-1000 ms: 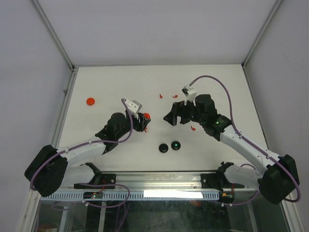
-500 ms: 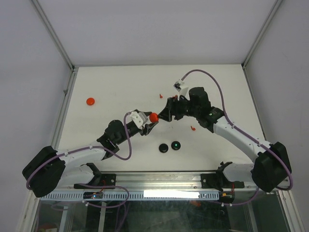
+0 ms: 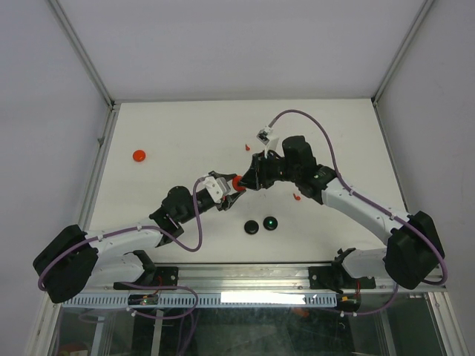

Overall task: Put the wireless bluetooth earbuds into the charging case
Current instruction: Pick up the charging case at the center of the board, then open the charging case.

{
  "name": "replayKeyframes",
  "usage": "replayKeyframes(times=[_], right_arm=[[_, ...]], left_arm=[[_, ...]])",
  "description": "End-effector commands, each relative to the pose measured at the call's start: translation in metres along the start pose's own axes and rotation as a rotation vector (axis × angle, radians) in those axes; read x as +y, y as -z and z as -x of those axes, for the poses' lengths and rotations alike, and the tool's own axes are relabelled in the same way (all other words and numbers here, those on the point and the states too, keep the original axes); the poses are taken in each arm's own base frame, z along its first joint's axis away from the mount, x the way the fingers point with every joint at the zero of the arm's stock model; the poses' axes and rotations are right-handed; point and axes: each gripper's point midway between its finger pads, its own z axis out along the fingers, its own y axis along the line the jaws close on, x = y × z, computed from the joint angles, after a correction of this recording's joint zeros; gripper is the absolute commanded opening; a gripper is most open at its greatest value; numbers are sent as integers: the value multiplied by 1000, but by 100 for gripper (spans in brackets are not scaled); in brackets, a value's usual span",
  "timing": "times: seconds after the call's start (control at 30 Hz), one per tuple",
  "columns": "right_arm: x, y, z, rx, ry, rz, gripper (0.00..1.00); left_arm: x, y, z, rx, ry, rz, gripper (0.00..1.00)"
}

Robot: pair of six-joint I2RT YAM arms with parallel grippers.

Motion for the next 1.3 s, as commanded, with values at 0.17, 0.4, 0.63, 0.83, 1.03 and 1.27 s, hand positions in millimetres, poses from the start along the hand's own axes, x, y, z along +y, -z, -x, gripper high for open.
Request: replayKeyframes(times=[0.17, 0.4, 0.63, 0.83, 1.03, 1.27], right_arm=[[24, 8, 32, -92, 102, 71, 17], [24, 17, 32, -82, 182, 100, 6], [29, 33, 26, -54, 338, 167, 4], [37, 39, 15, 15, 447, 240, 4], [43, 41, 11, 49, 502, 299, 3], [53, 43, 8, 60, 523, 373, 3]], left_arm=[[2, 3, 22, -75, -11, 20, 49], [2, 7, 23, -90, 73, 18, 71], [-4, 16, 30, -128, 168, -81, 76], [-15, 21, 33, -154, 283, -255, 72], [-36, 20, 41, -160, 335, -445, 68], [-38, 21, 48, -193, 376, -501, 61]])
